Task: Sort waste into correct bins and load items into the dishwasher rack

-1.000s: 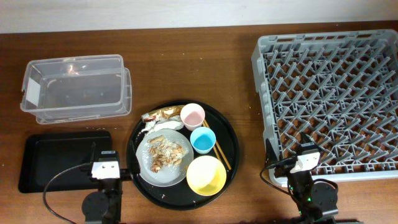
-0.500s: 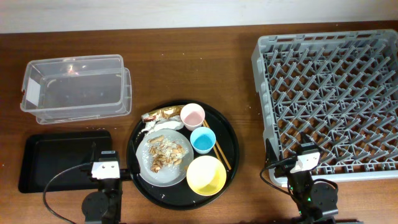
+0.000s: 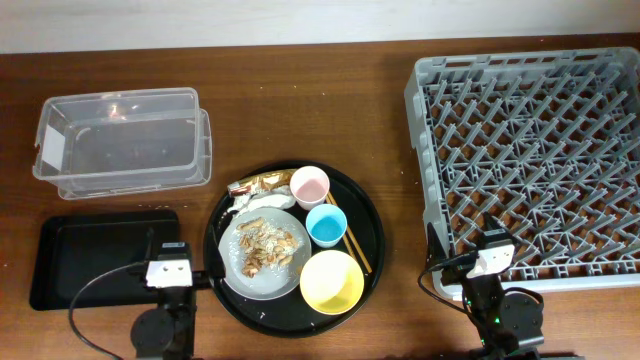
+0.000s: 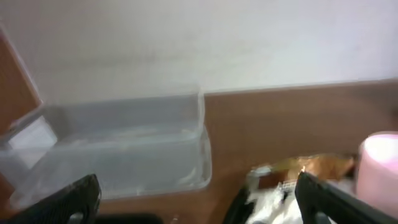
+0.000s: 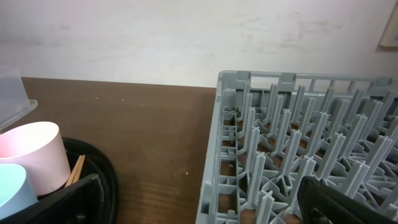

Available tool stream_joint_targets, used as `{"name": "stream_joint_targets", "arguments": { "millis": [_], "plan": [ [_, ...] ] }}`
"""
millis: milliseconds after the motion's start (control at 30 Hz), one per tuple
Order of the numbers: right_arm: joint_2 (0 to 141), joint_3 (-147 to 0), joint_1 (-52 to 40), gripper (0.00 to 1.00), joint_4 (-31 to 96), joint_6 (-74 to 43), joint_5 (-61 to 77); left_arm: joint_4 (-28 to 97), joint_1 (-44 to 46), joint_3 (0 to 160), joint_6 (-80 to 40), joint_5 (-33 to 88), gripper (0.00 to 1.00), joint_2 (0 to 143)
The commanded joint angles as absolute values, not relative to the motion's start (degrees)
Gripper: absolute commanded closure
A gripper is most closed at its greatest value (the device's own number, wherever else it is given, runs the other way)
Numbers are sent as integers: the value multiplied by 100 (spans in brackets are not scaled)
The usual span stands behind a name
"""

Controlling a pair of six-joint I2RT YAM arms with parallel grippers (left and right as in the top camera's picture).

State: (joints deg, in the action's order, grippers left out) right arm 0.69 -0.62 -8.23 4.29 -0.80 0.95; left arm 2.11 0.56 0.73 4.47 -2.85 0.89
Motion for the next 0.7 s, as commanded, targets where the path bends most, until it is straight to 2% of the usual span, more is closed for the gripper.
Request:
{"name": "stream_joint_targets", "arguments": {
  "millis": [0,33,67,200,300,400,500,567,667],
  "plan": [
    [36,-32,-779,2,454,-43,43,47,21,54,-451,1719,1,67],
    [36,-32,-779,2,454,-43,43,23,21,54,-836,3249,1,67],
    [36,-32,-781,2,454,-40,43,-38,21,54,-917,3935,1,67],
    [36,-32,-779,2,456,-43,43,-377,21,54,-965,5415,1,67],
    [36,-32,-779,2,454,-43,43,-1050,19,54,-1385,5415,1,67],
    [36,-32,-779,2,454,-43,43,-1494,19,110,-2123,4915,1,67],
    [36,-32,-781,2,454,-43,43,-1166,19,333,-2182,4329,1,75],
    [36,-32,-779,2,454,-43,43,-513,19,644,-2128,4056,1,167],
    [36,-32,-779,2,454,-43,43,301,19,1166,-1592,3844,1,510]
  ]
}}
